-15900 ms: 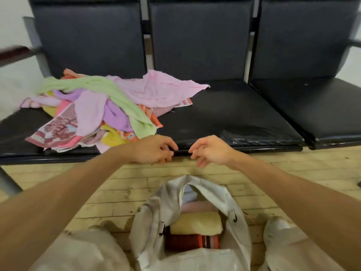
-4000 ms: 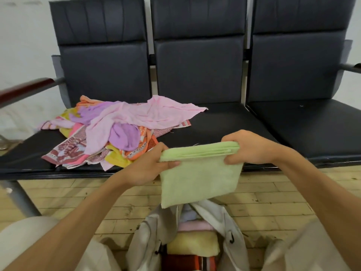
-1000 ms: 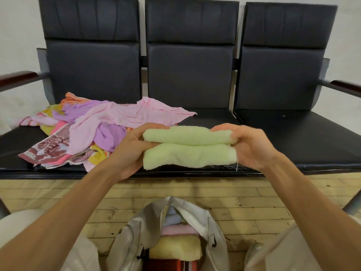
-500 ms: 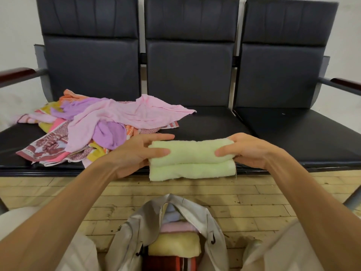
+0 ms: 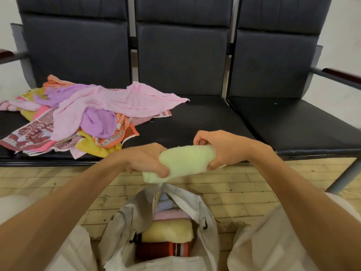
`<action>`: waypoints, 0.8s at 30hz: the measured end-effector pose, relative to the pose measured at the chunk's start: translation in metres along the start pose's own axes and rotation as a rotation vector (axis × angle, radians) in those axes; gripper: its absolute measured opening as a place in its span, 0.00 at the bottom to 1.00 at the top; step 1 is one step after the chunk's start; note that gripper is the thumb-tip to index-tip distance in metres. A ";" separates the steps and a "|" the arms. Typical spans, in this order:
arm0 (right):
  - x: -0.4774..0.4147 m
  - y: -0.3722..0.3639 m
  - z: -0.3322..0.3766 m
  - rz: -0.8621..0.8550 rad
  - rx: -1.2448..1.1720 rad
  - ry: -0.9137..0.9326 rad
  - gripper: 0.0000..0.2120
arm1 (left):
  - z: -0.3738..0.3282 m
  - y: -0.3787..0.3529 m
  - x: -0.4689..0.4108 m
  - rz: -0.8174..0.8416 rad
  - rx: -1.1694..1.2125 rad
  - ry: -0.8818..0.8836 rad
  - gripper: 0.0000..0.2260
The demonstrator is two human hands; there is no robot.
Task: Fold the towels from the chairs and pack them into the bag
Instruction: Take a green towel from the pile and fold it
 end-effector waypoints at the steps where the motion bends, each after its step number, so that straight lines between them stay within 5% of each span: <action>1: -0.003 -0.003 0.003 0.049 0.053 0.005 0.31 | 0.000 0.000 0.000 -0.033 -0.025 -0.009 0.18; 5: -0.021 -0.014 0.023 0.112 0.140 0.041 0.35 | -0.002 -0.003 -0.002 -0.127 -0.143 -0.052 0.18; 11: -0.036 -0.037 0.022 0.126 0.057 0.036 0.24 | 0.016 -0.002 -0.004 -0.120 -0.191 -0.060 0.12; 24: -0.026 -0.166 -0.059 0.112 -0.396 -0.246 0.27 | 0.100 -0.071 -0.096 0.009 -0.246 0.056 0.19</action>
Point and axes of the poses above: each hand's wrist, its own x-axis away from the middle knuckle, its own y-axis out of the back of the hand, z = x × y, the point moved 1 cm from there along -x, towards the middle knuckle, and after that the axes turned 8 degrees about y, right-handed, at the moved point
